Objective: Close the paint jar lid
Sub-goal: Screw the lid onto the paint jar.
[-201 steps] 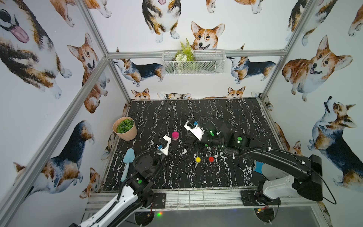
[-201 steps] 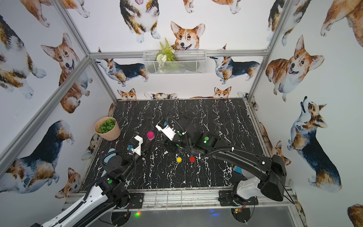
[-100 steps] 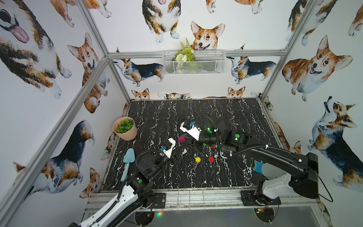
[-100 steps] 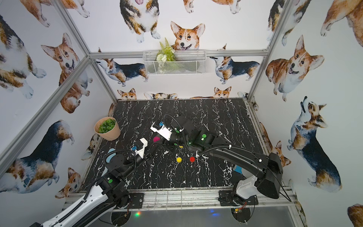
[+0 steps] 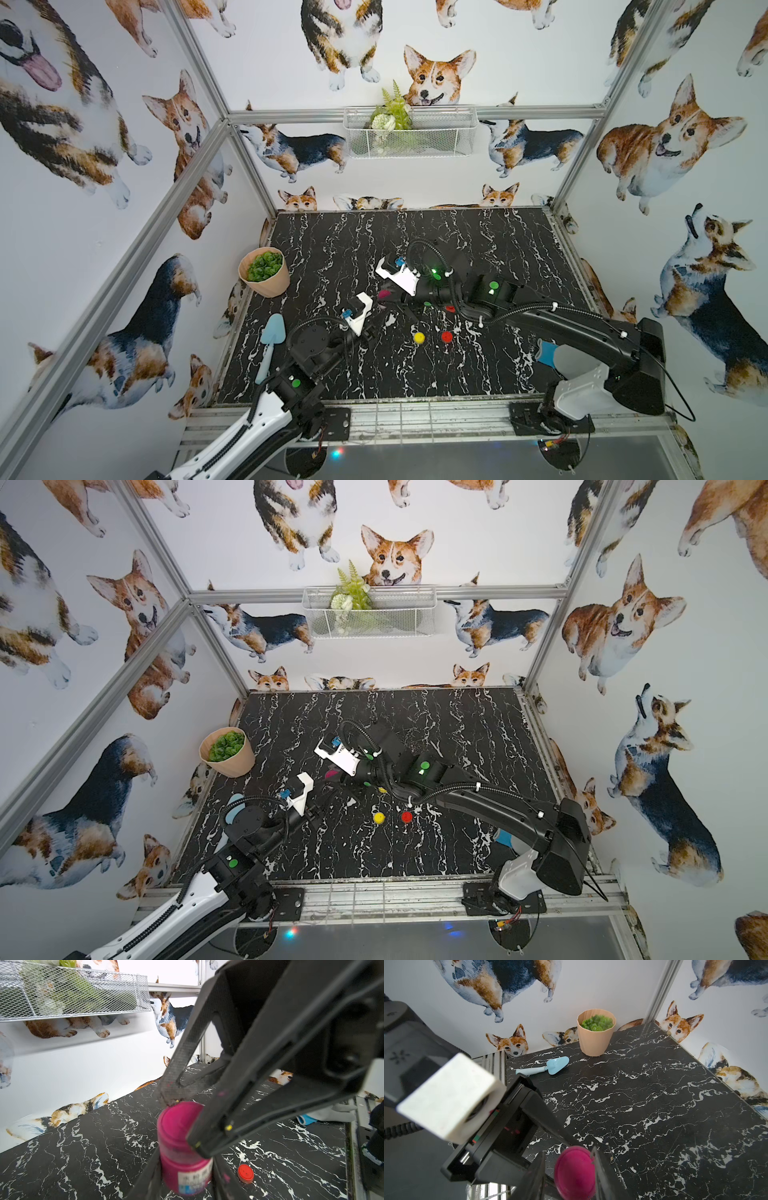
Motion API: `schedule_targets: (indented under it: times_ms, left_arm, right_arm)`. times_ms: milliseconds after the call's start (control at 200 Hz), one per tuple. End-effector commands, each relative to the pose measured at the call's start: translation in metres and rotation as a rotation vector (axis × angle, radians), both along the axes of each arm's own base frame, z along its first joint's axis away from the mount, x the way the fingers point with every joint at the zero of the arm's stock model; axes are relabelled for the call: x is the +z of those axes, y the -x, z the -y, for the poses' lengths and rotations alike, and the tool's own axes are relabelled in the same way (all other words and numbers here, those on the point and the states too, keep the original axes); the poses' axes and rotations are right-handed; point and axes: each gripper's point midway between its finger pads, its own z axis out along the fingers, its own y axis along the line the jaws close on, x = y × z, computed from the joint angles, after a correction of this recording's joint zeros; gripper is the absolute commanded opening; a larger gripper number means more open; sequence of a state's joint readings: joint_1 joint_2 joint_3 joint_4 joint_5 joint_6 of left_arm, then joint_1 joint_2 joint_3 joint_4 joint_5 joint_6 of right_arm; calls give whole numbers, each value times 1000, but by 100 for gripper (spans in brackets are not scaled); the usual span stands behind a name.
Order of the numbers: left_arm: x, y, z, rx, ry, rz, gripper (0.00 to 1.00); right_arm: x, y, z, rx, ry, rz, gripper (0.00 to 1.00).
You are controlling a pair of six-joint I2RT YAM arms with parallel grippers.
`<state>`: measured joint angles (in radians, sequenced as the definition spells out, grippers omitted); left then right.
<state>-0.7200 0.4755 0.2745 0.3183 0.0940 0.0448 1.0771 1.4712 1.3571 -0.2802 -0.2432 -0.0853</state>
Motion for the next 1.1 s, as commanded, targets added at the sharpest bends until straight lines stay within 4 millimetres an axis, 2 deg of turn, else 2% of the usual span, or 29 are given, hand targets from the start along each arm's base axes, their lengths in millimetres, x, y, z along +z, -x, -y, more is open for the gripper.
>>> schedule_targets:
  times_ms: [0, 380, 621, 786, 941, 1091]
  left_arm:
    - [15, 0, -2, 6, 32, 44, 36]
    - [15, 0, -3, 10, 32, 49, 36]
    - [15, 0, -3, 11, 30, 48, 36]
    - [14, 0, -2, 9, 28, 47, 36]
    - [15, 0, -2, 7, 30, 50, 36]
    - [15, -1, -2, 11, 32, 50, 36]
  right_arm:
    - [-3, -2, 1, 1, 17, 21, 41]
    - [-7, -4, 4, -10, 38, 23, 45]
    - [-1, -4, 2, -5, 18, 28, 44]
    - [6, -5, 2, -14, 2, 42, 48]
    - [5, -6, -1, -8, 7, 38, 48]
    - [2, -6, -3, -1, 15, 26, 43]
